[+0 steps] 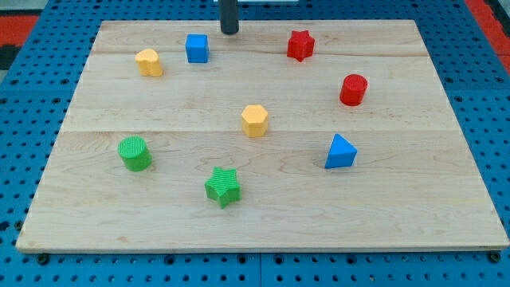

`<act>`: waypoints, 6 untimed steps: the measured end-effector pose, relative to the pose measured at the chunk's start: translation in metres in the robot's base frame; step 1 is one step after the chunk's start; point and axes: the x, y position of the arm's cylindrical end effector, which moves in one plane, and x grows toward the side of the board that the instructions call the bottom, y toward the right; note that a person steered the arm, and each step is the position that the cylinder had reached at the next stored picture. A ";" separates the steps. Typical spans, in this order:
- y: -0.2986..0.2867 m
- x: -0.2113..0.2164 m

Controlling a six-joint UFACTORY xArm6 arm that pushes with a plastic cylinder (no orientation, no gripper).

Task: Push the blue cube slightly towards the top left of the board

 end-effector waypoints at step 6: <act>-0.027 0.100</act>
